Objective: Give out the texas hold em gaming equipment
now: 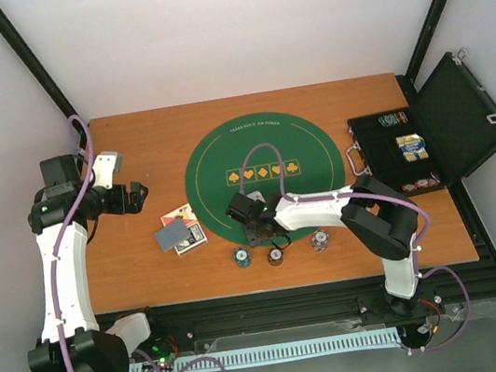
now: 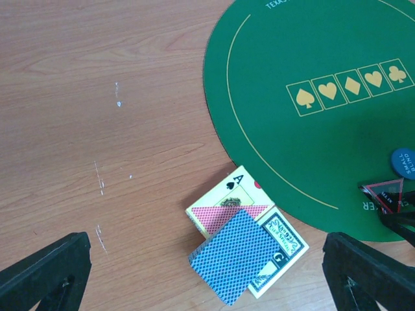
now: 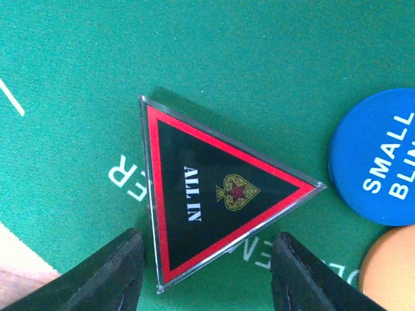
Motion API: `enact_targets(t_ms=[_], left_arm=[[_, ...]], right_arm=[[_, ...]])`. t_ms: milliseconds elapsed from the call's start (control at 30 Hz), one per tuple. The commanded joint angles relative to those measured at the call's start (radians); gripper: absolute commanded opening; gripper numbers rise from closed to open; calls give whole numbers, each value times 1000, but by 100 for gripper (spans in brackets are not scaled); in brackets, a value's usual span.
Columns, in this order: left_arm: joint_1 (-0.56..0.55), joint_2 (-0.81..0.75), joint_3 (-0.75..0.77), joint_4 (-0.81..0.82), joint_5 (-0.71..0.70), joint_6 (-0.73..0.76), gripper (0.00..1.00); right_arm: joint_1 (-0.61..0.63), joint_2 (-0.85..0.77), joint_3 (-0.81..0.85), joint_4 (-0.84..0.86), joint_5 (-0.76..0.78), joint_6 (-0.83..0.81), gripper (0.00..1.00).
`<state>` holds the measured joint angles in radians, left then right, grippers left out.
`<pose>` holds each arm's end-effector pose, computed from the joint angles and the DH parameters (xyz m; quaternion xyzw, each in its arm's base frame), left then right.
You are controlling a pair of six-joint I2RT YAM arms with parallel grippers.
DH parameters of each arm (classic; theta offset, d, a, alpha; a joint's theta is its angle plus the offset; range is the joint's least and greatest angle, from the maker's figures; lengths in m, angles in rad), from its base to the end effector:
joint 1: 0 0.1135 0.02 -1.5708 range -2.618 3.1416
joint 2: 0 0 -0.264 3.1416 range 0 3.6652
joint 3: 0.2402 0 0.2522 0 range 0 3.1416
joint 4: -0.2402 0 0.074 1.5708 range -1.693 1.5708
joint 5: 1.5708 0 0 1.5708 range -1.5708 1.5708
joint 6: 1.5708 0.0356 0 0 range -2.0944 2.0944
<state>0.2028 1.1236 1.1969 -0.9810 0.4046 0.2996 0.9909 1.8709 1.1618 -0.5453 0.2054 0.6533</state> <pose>0.2099 0.0289 0.3452 0.1101 0.9220 -0.1048 0.3561 0.2016 0.2946 0.1483 -0.1491 0.9711 0.0459 0.1808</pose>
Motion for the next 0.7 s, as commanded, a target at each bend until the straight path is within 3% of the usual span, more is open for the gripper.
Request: enact_targets(t_ms=[0, 467, 667], left_arm=[[3, 6, 43, -5, 21, -5, 100], [3, 18, 43, 27, 19, -42, 100], [3, 37, 46, 61, -10, -90, 100]], right_arm=[[2, 38, 7, 16, 0, 13, 53], [-55, 148, 94, 32, -15, -47, 40], [-89, 242, 228, 1, -49, -139, 35]])
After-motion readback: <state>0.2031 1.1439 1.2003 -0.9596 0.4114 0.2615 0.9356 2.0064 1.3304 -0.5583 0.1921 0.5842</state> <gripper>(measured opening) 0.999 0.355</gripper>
